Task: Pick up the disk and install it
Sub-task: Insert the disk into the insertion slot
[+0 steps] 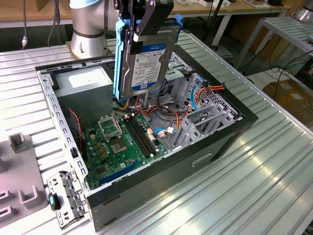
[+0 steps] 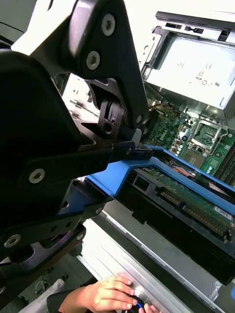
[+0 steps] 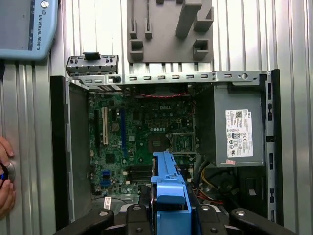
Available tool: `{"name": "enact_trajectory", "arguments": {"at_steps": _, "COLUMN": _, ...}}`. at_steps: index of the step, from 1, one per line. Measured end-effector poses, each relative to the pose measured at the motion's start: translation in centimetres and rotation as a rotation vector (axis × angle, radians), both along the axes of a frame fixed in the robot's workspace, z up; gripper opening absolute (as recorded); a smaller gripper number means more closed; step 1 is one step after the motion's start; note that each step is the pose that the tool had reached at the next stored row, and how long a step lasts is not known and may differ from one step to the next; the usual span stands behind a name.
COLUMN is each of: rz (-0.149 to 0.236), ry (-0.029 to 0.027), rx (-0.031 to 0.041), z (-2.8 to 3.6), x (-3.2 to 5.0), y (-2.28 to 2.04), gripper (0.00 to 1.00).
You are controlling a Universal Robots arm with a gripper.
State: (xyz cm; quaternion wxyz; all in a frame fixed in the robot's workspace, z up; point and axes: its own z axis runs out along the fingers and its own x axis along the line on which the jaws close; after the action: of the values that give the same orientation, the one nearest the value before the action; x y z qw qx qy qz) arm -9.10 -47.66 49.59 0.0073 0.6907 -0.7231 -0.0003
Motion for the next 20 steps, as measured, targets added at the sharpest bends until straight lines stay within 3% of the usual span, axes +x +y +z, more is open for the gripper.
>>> {"name": "enact_trajectory", "arguments": {"at_steps": 4, "rz": 0.000, "ry": 0.0000, "rx": -0.0001, "z": 0.00, "x": 0.00, "y": -0.01, "gripper": 0.37}}
{"name": "enact_trajectory", "arguments": {"at_steps": 6, "rz": 0.000, "ry": -0.0001, "rx": 0.0000, "z": 0.00, "x": 0.00, "y": -0.30, "gripper": 0.37}}
{"name": "enact_trajectory", "arguments": {"at_steps": 8, "rz": 0.000, "ry": 0.0000, "rx": -0.0001, "z": 0.00, "x": 0.01, "y": -0.95, "gripper": 0.37}}
{"name": "enact_trajectory", "arguments": {"at_steps": 14, "rz": 0.000, "ry": 0.0000, "rx": -0.0021, "z": 0.00, "x": 0.01, "y": -3.58, "gripper": 0.37}}
{"name": "enact_trajectory", "arguments": {"at_steps": 18, "rz": 0.000, "ry": 0.0003, "rx": -0.0022, "z": -0.02, "x": 0.69, "y": -3.97, "gripper": 0.37}}
{"name": "enact_trajectory", "arguments": {"at_steps": 20, "rz": 0.000, "ry": 0.0009, "rx": -0.0021, "z": -0.03, "x": 2.02, "y": -4.01, "gripper": 0.37}}
